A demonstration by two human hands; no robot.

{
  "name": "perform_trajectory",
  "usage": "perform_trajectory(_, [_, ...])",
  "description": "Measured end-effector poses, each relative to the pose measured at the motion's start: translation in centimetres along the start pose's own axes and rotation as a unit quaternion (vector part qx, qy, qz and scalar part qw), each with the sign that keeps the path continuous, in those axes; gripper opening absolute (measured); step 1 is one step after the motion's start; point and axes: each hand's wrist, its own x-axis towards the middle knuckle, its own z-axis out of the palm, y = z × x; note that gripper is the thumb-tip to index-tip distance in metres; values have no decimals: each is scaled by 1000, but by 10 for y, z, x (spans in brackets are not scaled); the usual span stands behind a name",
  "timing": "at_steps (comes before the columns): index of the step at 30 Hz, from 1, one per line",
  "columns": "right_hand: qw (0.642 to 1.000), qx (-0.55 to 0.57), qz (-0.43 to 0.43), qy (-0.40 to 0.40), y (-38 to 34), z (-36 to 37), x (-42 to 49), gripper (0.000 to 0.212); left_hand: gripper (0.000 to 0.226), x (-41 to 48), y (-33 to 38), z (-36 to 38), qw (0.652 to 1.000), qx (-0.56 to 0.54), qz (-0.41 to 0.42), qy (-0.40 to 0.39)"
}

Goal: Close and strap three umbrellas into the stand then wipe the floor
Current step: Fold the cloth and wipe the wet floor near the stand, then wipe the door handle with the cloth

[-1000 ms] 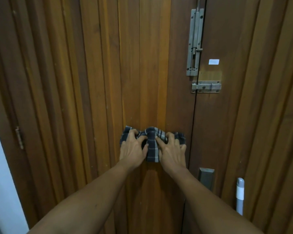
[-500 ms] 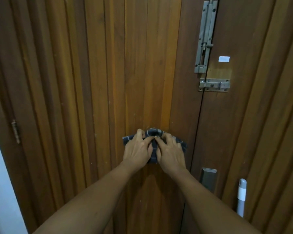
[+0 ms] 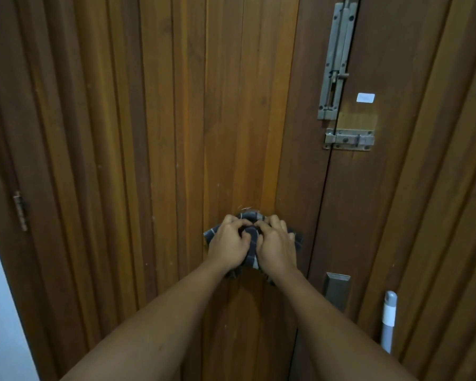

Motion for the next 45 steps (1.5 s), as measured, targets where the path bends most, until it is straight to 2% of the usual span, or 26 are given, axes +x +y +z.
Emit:
perform_trajectory(2, [1000,6,10,-18,-2,-2,1,35,22,1,3,1,998,-44,-37,3])
perform_trajectory(7, [1000,-1,11,-26,0,-2,-2,37,18,4,4,-3,997,-40,-70,4])
perform_trajectory(12, [987,146,69,-3,-7,11,-9,39,19,-3,6,11,986,-115,-115,26])
perform_trajectory(17, [975,195,106,-4,-12,7,-7,39,19,-6,13,8,929,-293,-225,6])
perform_trajectory(21, [966,225,117,-45,-8,-12,-5,39,23,-9,14,-1,900,-352,-256,-38])
perform_trajectory(27, [966,226,112,-63,-12,-23,-38,40,23,-26,19,-2,908,-343,-241,-6])
perform_trajectory(31, [968,208,119,-72,-11,-14,-66,39,23,-44,12,7,929,-281,-240,-15])
perform_trajectory(35, [966,185,158,-83,3,4,-106,36,27,-77,-5,25,928,-265,-261,-12])
perform_trajectory(38, [958,157,215,-102,16,5,-151,35,21,-116,-12,38,924,-247,-286,-58])
perform_trajectory(40, [950,139,261,-103,30,1,-180,28,31,-141,-12,48,929,-218,-283,-96])
perform_trajectory(42, [941,116,304,-88,47,-7,-208,22,38,-160,-5,58,926,-210,-282,-136])
perform_trajectory(45, [930,94,350,-60,76,-20,-244,22,33,-179,7,85,919,-204,-278,-189])
